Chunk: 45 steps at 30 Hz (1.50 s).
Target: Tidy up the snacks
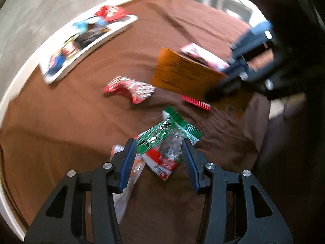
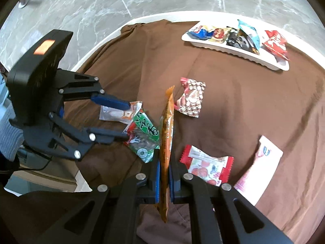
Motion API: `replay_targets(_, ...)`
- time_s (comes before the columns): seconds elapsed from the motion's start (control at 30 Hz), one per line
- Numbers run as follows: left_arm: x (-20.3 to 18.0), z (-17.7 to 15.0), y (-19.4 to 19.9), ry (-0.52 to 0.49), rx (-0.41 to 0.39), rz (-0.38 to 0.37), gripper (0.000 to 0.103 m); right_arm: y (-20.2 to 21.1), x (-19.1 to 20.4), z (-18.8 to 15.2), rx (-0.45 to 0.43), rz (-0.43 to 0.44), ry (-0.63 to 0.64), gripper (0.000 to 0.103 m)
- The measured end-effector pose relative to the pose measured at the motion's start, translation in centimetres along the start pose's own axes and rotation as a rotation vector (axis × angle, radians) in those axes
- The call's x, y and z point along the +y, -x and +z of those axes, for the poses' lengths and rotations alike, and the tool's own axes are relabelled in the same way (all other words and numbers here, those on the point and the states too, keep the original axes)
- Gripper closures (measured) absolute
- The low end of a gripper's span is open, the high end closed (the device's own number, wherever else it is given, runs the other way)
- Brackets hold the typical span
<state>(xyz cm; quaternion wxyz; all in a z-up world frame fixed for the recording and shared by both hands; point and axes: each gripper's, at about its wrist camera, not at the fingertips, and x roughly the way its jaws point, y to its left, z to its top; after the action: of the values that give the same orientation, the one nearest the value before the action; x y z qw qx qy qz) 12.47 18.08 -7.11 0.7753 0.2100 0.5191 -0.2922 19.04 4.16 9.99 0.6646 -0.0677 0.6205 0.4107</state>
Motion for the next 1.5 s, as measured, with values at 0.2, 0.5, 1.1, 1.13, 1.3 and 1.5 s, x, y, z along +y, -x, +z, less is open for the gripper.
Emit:
replay_targets(0.2,-1.8,1.1,-2.1,-0.208,0.072,-0.033,0.059,0.4,-0.7,-0.3,-0.012,-0.014,-0.029,0.095)
replay_targets(0.5,-2.8,2.1,-4.5,-0.373,0.119,-0.050,0.045,0.8,-1.5,-0.7,-0.025,-0.028,-0.074,0.095)
replay_targets(1.1,0.5,3.4,-6.0,-0.216,0.073,-0.120,0.073,0.6,-3.3,-0.1,-0.030,-0.031,-0.146,0.093)
replay_targets(1.13,0.5,3.3,-6.0,-0.202,0.074,-0.124,0.074,0.7,-3.4,0.0,-0.030,-0.030,-0.154,0.093)
replay_targets(1.3,2.0,3.4,-5.6,-0.111,0.057,-0.160,0.076,0.8,-4.1,0.3,-0.037,-0.017,-0.176,0.093)
replay_targets(1.5,3.3,3.0,-3.9,0.018,0.017,-0.218,0.077,0.9,-4.7,0.7,-0.043,0.013,-0.193,0.093)
